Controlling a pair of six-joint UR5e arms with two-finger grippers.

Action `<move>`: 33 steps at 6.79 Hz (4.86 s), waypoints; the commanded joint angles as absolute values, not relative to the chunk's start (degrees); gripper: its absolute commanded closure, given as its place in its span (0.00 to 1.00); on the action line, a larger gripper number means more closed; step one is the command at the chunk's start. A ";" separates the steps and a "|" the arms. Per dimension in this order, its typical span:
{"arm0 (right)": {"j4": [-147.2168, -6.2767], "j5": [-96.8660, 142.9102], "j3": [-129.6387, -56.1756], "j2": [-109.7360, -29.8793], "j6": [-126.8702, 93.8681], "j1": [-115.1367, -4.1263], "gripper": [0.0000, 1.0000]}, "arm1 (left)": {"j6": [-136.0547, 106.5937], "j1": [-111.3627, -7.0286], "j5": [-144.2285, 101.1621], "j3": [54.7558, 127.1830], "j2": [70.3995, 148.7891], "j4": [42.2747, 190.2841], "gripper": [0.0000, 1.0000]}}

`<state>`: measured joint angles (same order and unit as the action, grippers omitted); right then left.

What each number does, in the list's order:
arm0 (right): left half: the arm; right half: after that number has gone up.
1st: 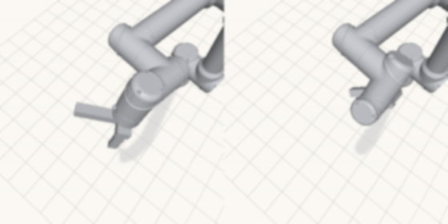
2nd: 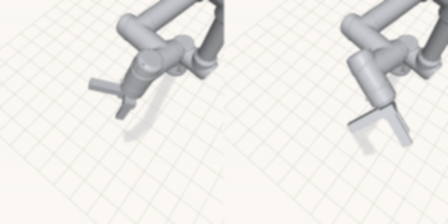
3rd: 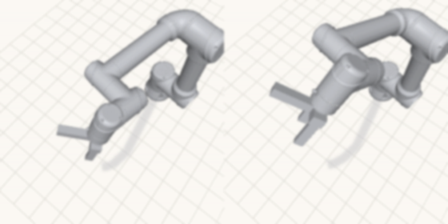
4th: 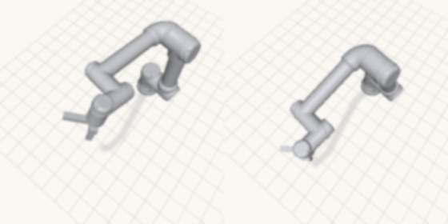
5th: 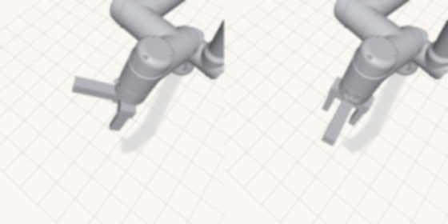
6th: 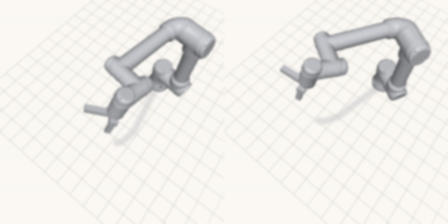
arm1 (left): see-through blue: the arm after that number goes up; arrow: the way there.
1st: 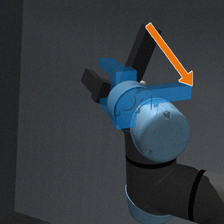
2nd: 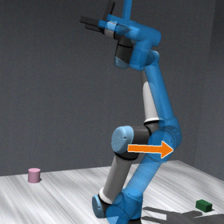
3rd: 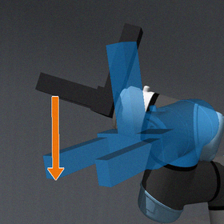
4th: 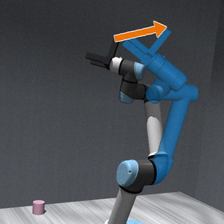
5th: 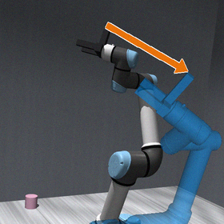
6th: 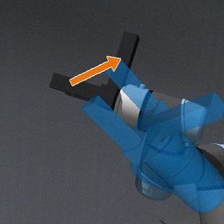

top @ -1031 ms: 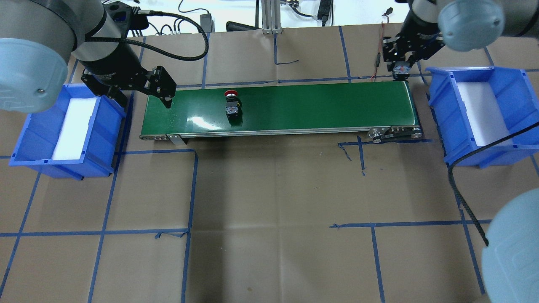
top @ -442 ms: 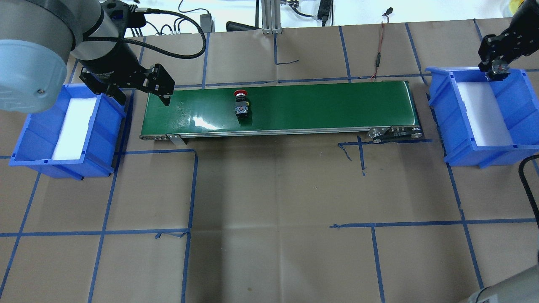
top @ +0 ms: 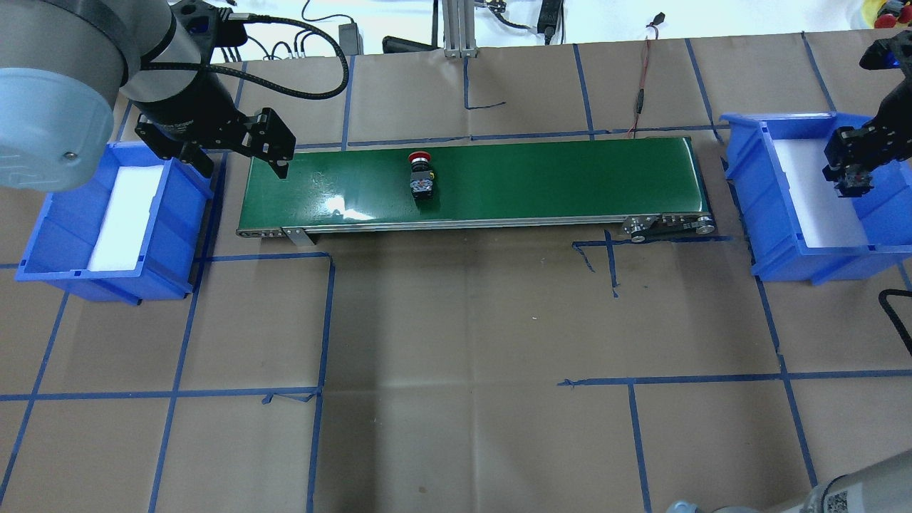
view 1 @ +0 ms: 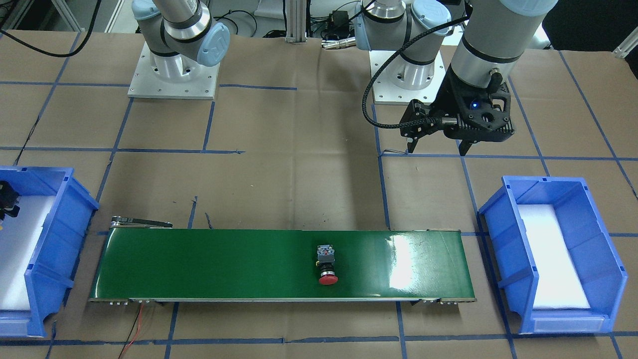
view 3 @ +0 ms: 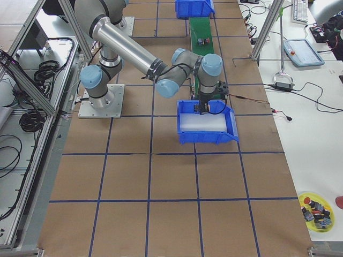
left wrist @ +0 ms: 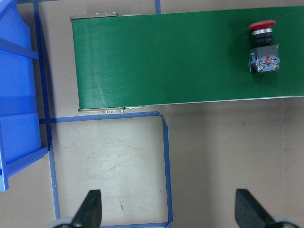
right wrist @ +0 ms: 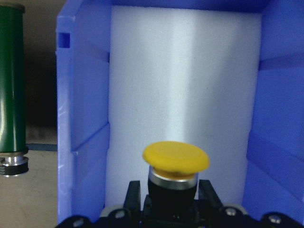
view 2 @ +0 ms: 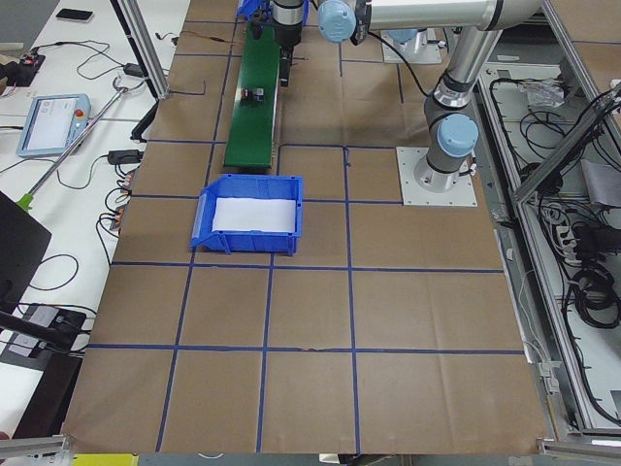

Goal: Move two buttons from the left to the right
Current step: 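Carry the yellow button with the right gripper into the far bin, then release the yellow button in the bin and raise the right gripper, then move the right gripper to the red button on the belt and grasp it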

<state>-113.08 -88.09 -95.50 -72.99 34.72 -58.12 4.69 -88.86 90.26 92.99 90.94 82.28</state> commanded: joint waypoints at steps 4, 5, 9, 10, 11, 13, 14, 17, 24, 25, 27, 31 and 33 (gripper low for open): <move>-121.73 -88.67 -101.24 -66.01 37.18 -57.04 0.94 | 4.48 -88.86 90.26 92.81 91.05 82.27 0.00; -121.47 -89.12 -102.29 -66.18 37.18 -57.04 0.93 | 4.48 -88.86 90.35 92.46 91.23 82.27 0.00; -120.50 -91.14 -102.48 -66.62 36.30 -57.04 0.00 | 3.96 -88.95 90.35 91.76 92.11 82.35 0.00; -120.32 -91.14 -101.78 -66.88 36.21 -57.13 0.00 | 3.96 -88.95 90.35 91.76 92.20 82.35 0.00; -120.06 -91.06 -101.08 -68.19 36.21 -57.39 0.00 | 3.96 -88.95 90.35 91.58 92.28 82.35 0.00; -108.96 -91.05 -95.22 -72.32 31.22 -57.83 0.00 | 3.96 -88.95 90.35 91.50 92.37 82.35 0.00; -104.11 -91.32 -91.27 -73.20 31.64 -59.49 0.00 | 3.96 -88.95 90.35 91.49 92.37 82.35 0.00; -99.32 -93.43 -80.36 -73.30 22.02 -68.09 0.00 | 3.96 -88.95 90.35 91.49 92.37 82.35 0.00; -100.02 -92.12 -81.29 -74.52 -3.69 -91.41 0.00 | 3.96 -88.95 90.44 91.49 92.37 82.35 0.00; -101.24 -90.80 -84.52 -75.49 -3.34 -91.41 0.00 | 3.96 -88.95 90.44 91.49 92.20 82.35 0.00; -112.17 -89.30 -92.77 -77.08 -3.34 -91.32 0.00 | 3.96 -88.95 90.44 91.49 92.29 82.44 0.00; -115.75 -89.12 -92.12 -70.33 -3.78 -90.70 0.00 | 4.04 -88.86 90.35 91.32 92.64 82.44 0.00; -115.58 -89.12 -88.44 -66.47 -3.78 -90.70 0.00 | 3.96 -88.86 90.35 91.49 92.90 82.44 0.00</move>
<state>-115.63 -89.13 -90.52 -68.94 -3.74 -90.71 3.98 -88.86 90.31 91.50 92.77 82.43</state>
